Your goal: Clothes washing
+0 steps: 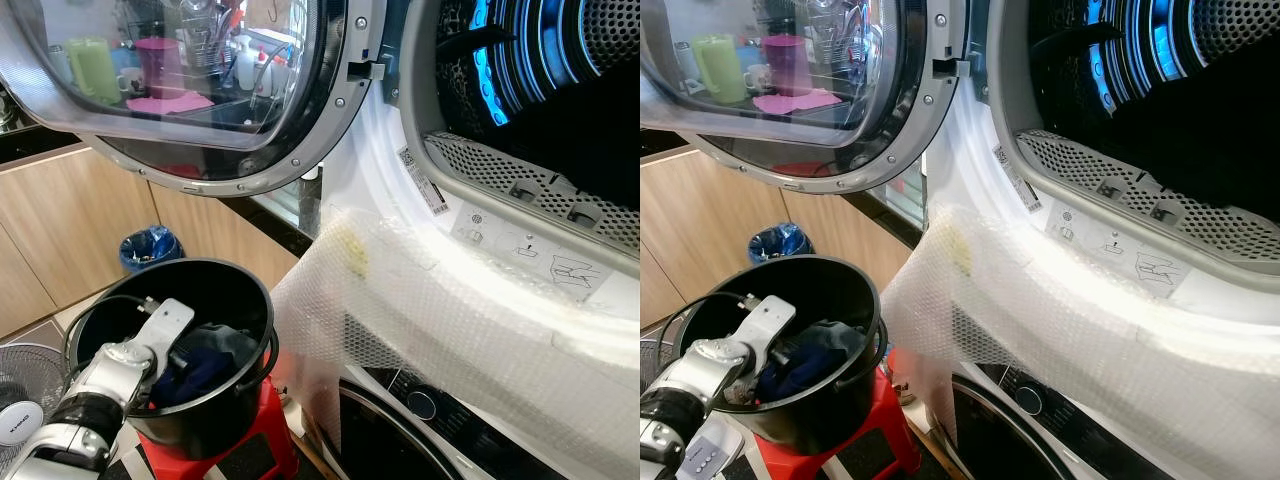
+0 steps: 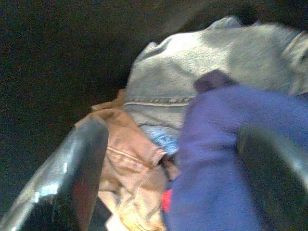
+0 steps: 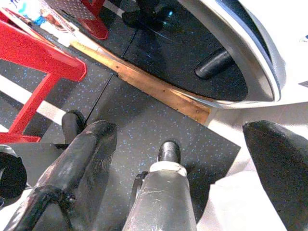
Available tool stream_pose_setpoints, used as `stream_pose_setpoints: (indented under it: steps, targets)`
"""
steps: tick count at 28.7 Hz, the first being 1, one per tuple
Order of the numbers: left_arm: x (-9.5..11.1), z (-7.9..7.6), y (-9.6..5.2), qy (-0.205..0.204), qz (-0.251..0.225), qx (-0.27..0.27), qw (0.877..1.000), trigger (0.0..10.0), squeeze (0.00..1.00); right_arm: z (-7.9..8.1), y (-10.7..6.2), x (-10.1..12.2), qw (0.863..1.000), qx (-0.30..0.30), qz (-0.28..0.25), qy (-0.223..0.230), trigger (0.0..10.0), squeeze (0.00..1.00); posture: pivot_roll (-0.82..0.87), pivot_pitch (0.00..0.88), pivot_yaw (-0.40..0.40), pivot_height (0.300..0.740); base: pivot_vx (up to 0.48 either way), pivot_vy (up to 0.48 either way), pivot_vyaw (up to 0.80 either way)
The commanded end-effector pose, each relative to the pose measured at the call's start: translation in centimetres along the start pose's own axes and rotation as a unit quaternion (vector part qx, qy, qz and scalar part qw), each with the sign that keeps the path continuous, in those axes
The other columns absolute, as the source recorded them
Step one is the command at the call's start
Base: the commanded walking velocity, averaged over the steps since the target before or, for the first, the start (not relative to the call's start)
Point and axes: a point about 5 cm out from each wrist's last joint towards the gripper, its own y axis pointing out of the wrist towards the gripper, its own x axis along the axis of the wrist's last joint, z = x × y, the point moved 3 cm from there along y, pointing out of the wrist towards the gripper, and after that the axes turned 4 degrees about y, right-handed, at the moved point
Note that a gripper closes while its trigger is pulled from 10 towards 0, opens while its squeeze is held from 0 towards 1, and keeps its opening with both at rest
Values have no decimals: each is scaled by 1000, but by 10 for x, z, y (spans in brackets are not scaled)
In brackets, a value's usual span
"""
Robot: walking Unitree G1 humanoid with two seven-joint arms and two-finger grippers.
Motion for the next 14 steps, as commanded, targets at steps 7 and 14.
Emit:
stream_pose_setpoints:
  steps: [7, 14]
  targets:
    - [24, -12, 0, -79, -44, -75, 993, 10000, 1000, -2, 0, 0, 1000, -3, -2, -2, 10000, 0, 193, 99, -74, 740, 0, 0, 0]
    - [2, -18, 2, -97, 10, -96, 991, 10000, 1000, -1, 0, 1, 1000, 1, 0, -4, 10000, 0, 197, 96, -64, 740, 0, 0, 0]
